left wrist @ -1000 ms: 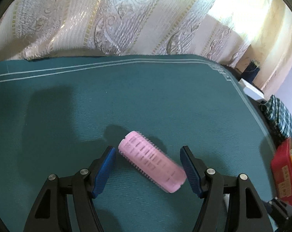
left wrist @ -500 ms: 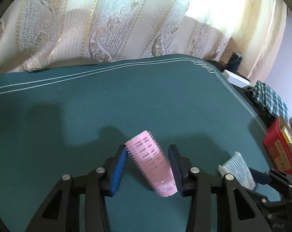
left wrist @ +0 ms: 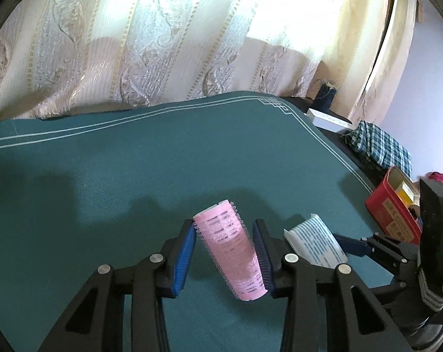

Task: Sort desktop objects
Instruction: 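Carry the sachet and pink curler to the red box and release both inside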

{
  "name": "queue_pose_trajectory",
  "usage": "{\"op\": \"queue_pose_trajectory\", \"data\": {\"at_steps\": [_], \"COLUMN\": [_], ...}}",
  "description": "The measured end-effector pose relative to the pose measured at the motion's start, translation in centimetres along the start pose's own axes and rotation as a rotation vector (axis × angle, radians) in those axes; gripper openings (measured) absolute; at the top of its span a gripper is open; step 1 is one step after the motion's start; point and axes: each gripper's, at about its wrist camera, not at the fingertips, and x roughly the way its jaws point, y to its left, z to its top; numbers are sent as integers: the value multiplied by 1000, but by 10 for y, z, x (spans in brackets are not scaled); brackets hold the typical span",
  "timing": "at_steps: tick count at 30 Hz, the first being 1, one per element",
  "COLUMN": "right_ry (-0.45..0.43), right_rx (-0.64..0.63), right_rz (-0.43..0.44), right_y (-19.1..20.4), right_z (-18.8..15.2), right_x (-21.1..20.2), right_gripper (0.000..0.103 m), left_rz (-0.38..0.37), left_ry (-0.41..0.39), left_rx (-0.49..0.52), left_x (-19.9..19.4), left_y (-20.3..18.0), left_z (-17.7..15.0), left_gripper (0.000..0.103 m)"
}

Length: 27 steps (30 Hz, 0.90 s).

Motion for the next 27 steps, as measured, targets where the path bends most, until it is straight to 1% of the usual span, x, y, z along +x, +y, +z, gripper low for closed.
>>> {"op": "queue_pose_trajectory", "data": {"at_steps": [1,3,5,6,13,20,27], "right_ry": [4,4,-3,-8,-30,-84,-151], "right_rx": [-21,-32,-25,-20,38,88,131], "right_rz": [-23,-36,-60,-75,-20,-9,-28], "right_y": [4,6,3,1,-9,-22,-45], "right_z": [0,-2,-5,-7,-19,-24,-35], "right_x": [1,3,2,2,-10,-46,-91], "right_gripper": [72,70,51,51,50,51,51], "left_rz": [-1,-3,-8,-9,-19,-40,-90], "left_ry": [4,6,0,-3,-22,-30,-29], "left_rx": [-2,-8,-18,-21,-23,-10,39], "left_x": [0,-2,-7,-10,-27,-34,-38], "left_y": [-1,-1,0,0,-7,-25,-62], "left_z": [-2,-5,-8,-9,-12,-14,-14], "left_gripper": [41,41,41,41,41,41,42]}}
